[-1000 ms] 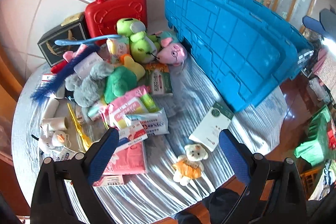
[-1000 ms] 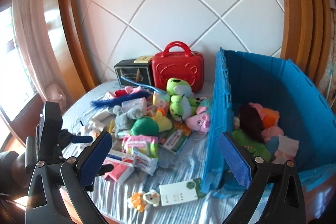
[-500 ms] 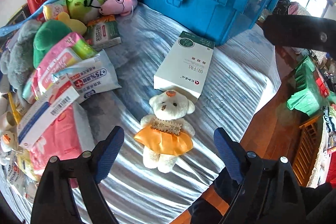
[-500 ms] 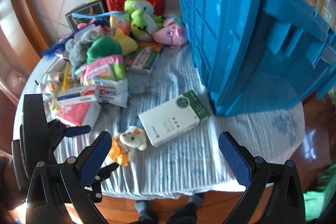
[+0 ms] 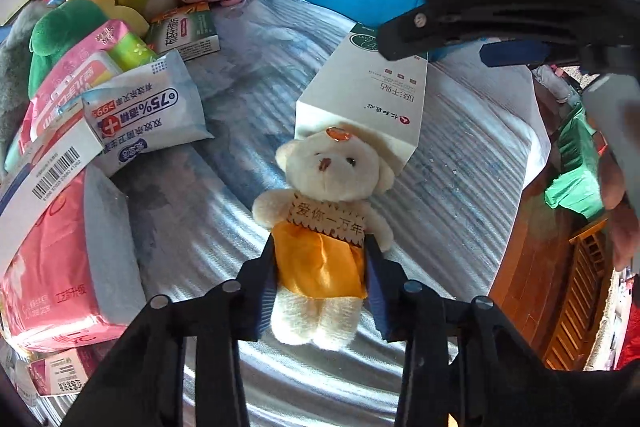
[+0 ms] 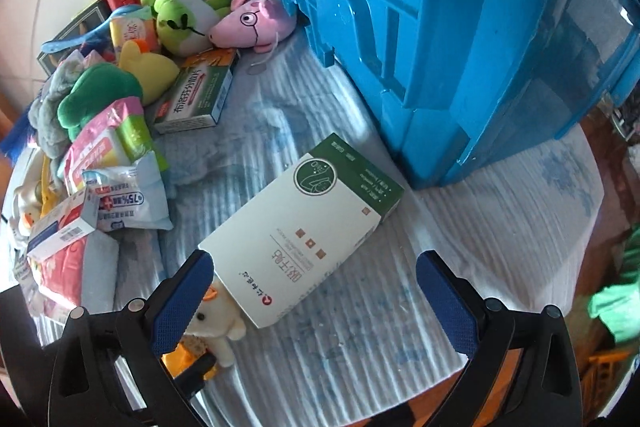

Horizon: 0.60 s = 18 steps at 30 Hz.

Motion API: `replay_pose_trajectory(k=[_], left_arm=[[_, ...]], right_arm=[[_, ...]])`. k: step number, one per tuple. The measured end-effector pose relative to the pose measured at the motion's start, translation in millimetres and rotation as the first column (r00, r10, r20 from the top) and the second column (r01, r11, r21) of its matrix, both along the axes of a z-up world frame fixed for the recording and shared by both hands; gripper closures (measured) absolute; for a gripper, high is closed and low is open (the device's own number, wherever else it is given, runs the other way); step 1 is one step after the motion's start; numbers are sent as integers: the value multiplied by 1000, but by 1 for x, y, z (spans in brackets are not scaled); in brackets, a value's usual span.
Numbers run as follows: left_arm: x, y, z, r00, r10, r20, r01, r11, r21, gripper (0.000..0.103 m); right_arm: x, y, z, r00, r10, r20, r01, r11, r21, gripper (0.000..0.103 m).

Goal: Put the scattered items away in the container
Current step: 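Grasp white teddy bear with left tool while right tool grasps white-green patch box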

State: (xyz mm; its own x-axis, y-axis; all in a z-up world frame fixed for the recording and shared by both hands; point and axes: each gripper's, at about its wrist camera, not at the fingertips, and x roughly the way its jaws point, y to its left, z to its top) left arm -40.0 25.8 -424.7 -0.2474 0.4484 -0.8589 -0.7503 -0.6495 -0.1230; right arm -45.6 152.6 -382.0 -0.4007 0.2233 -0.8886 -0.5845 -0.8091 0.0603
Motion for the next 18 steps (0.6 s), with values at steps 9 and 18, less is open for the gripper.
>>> replay_pose_trajectory(k=[9, 18], left_arm=[[-3, -38, 23, 999, 45, -23, -45, 999, 22, 71], [0, -80, 46, 992, 116, -56, -114, 993, 44, 71]], right_arm=[[-28, -4, -23, 996, -80, 27, 82, 995, -56, 0], [-65, -1, -51, 974, -189, 127, 196, 979, -48, 0]])
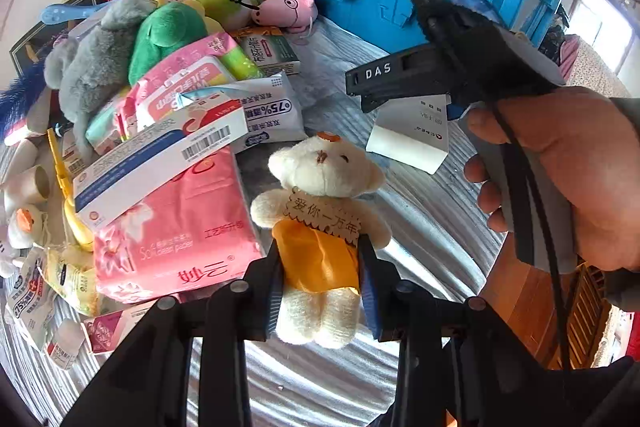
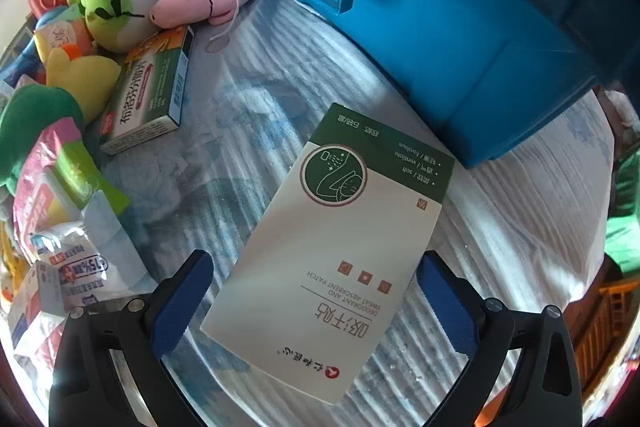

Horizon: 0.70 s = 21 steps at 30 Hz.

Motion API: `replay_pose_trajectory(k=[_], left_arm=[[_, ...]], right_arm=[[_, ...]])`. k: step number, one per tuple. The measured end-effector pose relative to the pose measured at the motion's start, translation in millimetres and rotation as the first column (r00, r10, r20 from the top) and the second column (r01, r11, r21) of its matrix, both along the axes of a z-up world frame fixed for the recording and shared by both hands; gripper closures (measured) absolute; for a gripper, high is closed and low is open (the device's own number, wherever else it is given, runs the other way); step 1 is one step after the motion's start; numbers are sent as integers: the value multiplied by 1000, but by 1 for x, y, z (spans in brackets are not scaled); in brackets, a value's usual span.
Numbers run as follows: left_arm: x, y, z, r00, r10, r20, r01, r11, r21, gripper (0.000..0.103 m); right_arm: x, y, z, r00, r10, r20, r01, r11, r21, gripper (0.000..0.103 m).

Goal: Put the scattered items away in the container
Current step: 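Grasp white teddy bear with left tool while right tool grasps white-green patch box, then lift and carry the teddy bear and patch box over the blue crate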

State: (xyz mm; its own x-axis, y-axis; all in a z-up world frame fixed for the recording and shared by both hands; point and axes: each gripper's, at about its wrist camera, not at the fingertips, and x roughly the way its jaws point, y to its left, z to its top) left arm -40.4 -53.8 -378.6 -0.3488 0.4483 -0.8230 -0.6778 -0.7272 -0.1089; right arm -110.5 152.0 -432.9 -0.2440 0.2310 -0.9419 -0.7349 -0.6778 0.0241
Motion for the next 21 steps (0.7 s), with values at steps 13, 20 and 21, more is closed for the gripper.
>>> replay_pose_trajectory(k=[13, 20, 21], left_arm=[[-5, -22, 16, 997, 75, -25, -75, 997, 28, 71], [-8, -30, 31, 992, 112, -52, -110, 993, 34, 71], [-8, -31, 33, 992, 115, -57, -113, 993, 35, 71]], right_arm=[[22, -25, 9, 975, 221, 23, -222, 974, 51, 22], [36, -43, 42, 936, 350, -20, -347, 933, 97, 24], [37, -44, 47, 930, 367, -24, -363, 926, 104, 24]])
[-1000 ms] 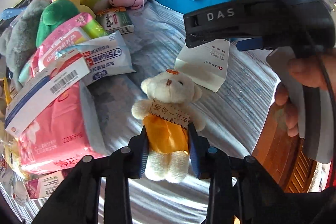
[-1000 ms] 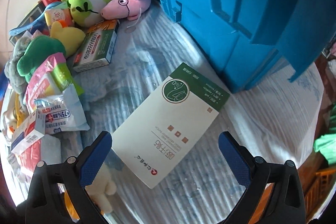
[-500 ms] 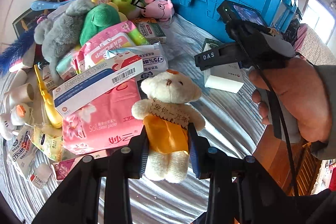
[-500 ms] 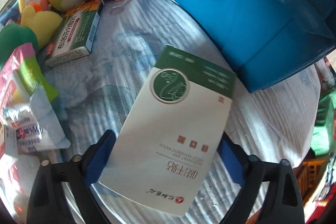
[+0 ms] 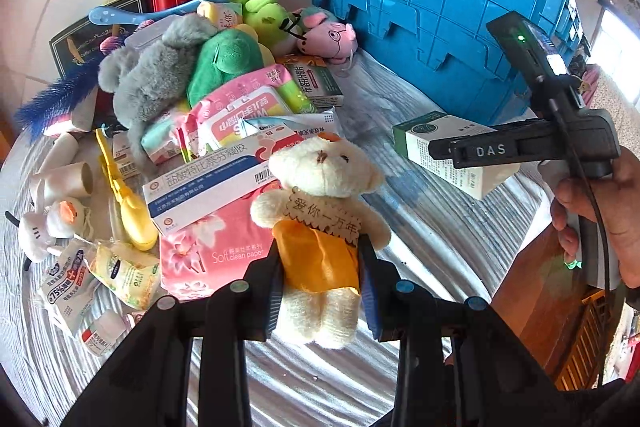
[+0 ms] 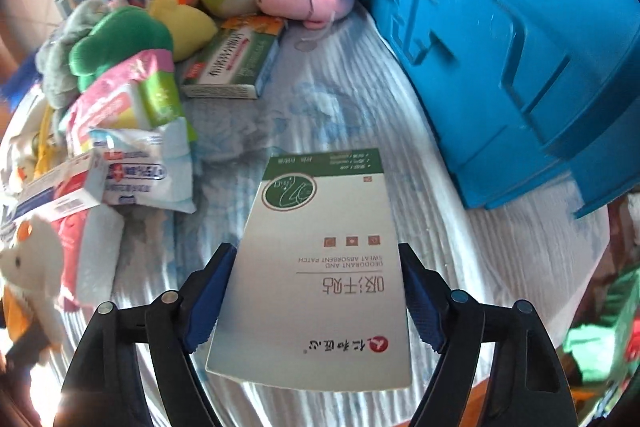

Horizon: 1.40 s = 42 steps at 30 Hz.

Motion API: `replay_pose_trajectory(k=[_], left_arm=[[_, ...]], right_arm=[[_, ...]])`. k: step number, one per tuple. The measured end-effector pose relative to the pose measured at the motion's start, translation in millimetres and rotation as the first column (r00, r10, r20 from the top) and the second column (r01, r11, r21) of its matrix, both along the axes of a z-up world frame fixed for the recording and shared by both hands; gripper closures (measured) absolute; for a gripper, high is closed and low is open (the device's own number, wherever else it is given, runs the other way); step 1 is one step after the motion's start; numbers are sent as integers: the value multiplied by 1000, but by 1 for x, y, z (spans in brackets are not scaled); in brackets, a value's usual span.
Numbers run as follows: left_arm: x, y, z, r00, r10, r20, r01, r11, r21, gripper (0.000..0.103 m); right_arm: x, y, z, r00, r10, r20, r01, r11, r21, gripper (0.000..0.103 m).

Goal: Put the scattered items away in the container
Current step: 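Lift and carry the teddy bear and patch box over the blue crate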

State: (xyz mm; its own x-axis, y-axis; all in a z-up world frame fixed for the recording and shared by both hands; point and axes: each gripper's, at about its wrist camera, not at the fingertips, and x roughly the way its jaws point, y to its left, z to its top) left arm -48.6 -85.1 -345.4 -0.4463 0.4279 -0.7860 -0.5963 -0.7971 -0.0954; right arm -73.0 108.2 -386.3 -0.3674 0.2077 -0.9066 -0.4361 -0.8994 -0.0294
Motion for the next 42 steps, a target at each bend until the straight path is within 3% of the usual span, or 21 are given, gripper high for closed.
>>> replay_pose_trajectory(k=[5, 14, 23, 32, 42], left_arm=[[2, -4, 10, 1000, 18, -14, -18, 1000, 6, 71], [7, -1, 7, 1000, 15, -14, -16, 1000, -4, 71], [5, -1, 12, 999, 28, -25, -29, 1000, -5, 71], [-3, -8, 33, 996, 64, -64, -63, 998, 6, 71], [-4, -23, 79, 978, 159, -132, -159, 987, 5, 71]], right_arm=[[7, 0, 12, 998, 59, -6, -58, 998, 6, 24], [28, 11, -49, 990, 80, 114, -81, 997, 8, 24], [24, 15, -52, 988, 83, 129, -86, 996, 16, 26], [34, 5, -8, 988, 138, 68, -141, 989, 33, 26], [48, -12, 92, 970, 221, -102, -215, 975, 63, 26]])
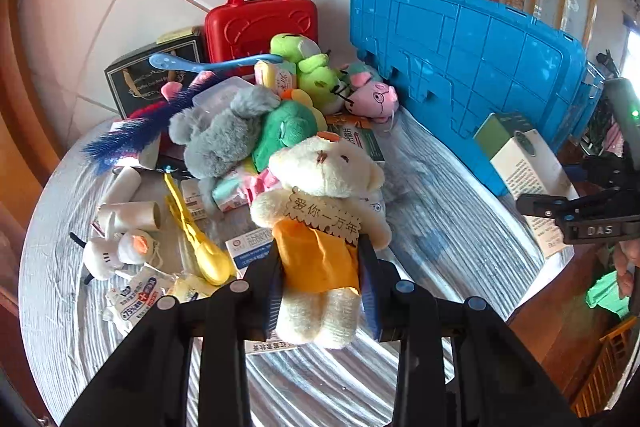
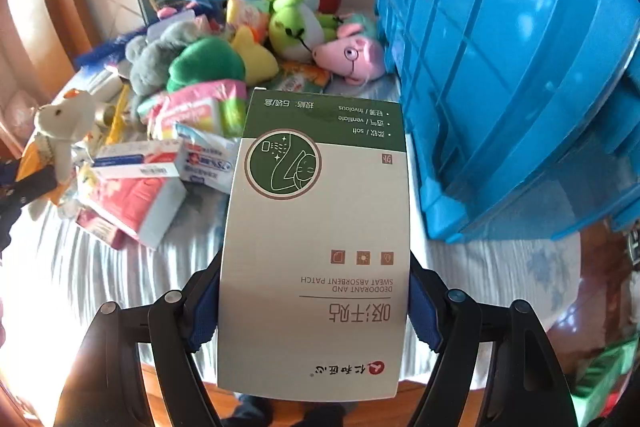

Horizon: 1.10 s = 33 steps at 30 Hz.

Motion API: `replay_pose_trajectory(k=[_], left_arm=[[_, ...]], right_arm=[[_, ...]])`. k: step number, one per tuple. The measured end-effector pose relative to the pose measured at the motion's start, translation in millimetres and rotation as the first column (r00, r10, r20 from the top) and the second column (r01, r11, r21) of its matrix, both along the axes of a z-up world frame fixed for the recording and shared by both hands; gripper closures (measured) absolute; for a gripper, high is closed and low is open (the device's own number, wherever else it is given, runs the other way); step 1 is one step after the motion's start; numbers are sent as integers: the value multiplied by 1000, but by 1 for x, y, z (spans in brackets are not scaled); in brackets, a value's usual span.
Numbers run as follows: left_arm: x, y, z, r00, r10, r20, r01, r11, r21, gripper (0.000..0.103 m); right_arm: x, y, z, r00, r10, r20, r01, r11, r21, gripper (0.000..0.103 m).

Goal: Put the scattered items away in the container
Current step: 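Lift and carry the teddy bear and patch box over the blue crate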

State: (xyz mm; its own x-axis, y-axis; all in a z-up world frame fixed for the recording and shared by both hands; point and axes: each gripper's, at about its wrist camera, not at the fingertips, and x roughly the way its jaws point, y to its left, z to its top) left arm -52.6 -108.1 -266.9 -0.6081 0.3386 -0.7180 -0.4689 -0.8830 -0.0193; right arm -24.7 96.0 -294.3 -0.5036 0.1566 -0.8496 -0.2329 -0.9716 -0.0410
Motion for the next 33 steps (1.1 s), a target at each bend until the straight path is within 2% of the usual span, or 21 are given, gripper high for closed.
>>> replay_pose_trajectory(k=[4, 11, 18, 24, 33], left_arm=[[-2, -8, 23, 998, 54, -12, -55, 998, -7, 71], [-2, -23, 81, 990, 126, -59, -125, 992, 18, 71], [0, -58, 145, 961, 236, -142, -226, 971, 82, 71], [14, -79, 183, 941, 282, -189, -260, 957, 131, 71], [34, -95, 207, 919, 328, -220, -299, 942, 153, 71]], right_arm=[[13, -11, 44, 997, 35, -64, -36, 999, -18, 26], [29, -39, 119, 978, 103, -184, -109, 994, -22, 26], [47, -58, 180, 947, 138, -290, -144, 990, 1, 26], [51, -74, 214, 922, 163, -352, -165, 986, 24, 26], [49, -94, 239, 893, 208, -400, -212, 977, 34, 26]])
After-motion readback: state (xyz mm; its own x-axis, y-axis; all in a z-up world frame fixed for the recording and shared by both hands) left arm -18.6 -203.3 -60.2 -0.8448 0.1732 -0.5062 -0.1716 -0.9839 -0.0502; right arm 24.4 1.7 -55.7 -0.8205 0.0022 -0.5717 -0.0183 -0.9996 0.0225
